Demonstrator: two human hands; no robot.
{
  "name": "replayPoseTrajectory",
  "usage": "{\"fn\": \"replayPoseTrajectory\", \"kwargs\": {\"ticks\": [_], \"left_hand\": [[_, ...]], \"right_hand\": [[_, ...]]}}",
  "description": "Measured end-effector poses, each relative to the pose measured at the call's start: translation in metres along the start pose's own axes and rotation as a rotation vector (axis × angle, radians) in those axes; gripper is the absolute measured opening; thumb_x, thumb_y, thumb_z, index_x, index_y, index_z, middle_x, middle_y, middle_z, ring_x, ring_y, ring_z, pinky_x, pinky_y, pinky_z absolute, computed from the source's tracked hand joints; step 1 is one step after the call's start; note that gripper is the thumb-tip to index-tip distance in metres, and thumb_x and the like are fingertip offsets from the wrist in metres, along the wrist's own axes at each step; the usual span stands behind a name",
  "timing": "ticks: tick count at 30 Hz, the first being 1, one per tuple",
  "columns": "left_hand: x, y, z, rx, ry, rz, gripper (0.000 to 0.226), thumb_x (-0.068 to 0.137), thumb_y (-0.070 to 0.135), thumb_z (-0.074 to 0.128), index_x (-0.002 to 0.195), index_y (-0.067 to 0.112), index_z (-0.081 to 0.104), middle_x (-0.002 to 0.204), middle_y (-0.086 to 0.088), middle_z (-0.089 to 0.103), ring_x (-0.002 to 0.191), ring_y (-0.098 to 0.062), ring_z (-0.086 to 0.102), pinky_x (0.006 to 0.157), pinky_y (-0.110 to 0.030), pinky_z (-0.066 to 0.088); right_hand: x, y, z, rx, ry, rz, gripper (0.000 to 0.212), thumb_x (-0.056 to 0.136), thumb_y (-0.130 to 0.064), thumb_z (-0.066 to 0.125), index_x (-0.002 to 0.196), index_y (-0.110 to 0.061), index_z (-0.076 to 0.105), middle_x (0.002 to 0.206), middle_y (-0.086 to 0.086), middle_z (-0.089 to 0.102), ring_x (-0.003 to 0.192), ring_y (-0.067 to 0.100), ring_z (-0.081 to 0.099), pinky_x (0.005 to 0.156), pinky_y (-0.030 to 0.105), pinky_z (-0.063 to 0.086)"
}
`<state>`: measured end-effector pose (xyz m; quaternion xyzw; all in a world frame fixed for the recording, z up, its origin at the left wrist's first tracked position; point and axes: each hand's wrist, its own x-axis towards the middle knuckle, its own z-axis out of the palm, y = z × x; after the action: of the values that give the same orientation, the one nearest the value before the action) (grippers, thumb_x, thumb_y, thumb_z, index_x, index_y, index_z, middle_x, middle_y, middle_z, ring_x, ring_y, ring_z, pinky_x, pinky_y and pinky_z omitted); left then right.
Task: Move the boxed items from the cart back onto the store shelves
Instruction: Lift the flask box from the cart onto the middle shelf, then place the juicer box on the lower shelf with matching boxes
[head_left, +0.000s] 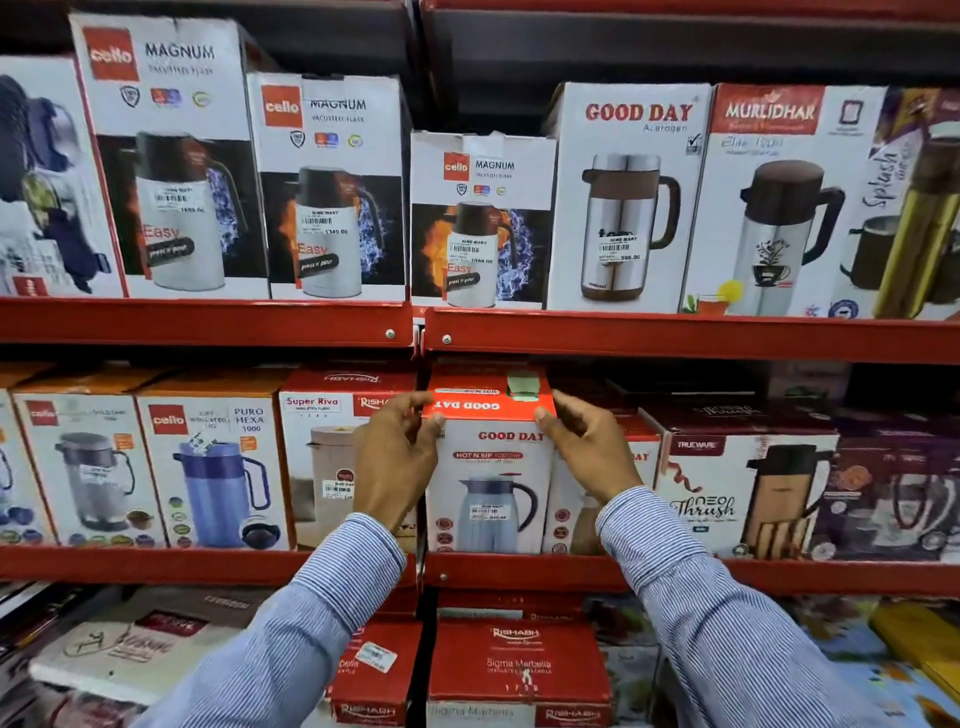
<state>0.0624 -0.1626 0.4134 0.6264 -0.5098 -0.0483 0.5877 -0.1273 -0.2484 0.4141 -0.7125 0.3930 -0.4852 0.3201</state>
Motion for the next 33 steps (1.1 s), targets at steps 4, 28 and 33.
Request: {"fn": "replayPoseTrajectory", "kwargs": {"ticks": [4,28,33], "left_hand": [[0.003,0.002,0.011,0.205,0.019,0.084,0.039,0.093,0.027,0.06,0.13,0.017,0.056,0.113,-0.005,0.074,0.091,-0.012,0.068,0.081,-0.021,0.051],[-0.186,-0.056,0.089,0.756,-0.387,0.472,0.079,0.088,0.047,0.049,0.152,0.01,0.022,0.162,-0.016,0.019,0.151,-0.036,0.014,0.118,-0.059,0.022],[-0.263,-0.084,0.123,0.728,-0.593,0.396,0.08,0.088,0.048,0.047,0.151,0.006,0.022,0.161,-0.018,0.023,0.15,-0.039,0.017,0.118,-0.059,0.022]], "right_hand": [[0.011,-0.003,0.006,-0.129,0.137,-0.016,0.047,0.082,-0.048,0.065,0.122,-0.023,0.063,0.109,-0.006,0.071,0.101,0.011,0.066,0.088,0.032,0.056],[-0.18,0.137,-0.039,-0.998,-0.041,-0.21,0.074,0.087,-0.034,0.052,0.151,-0.012,0.022,0.16,0.015,0.024,0.148,0.033,0.021,0.119,0.047,0.018],[-0.25,0.206,-0.063,-1.029,-0.188,-0.021,0.068,0.084,-0.03,0.051,0.146,-0.007,0.032,0.154,0.019,0.035,0.139,0.039,0.036,0.115,0.046,0.032]]}}
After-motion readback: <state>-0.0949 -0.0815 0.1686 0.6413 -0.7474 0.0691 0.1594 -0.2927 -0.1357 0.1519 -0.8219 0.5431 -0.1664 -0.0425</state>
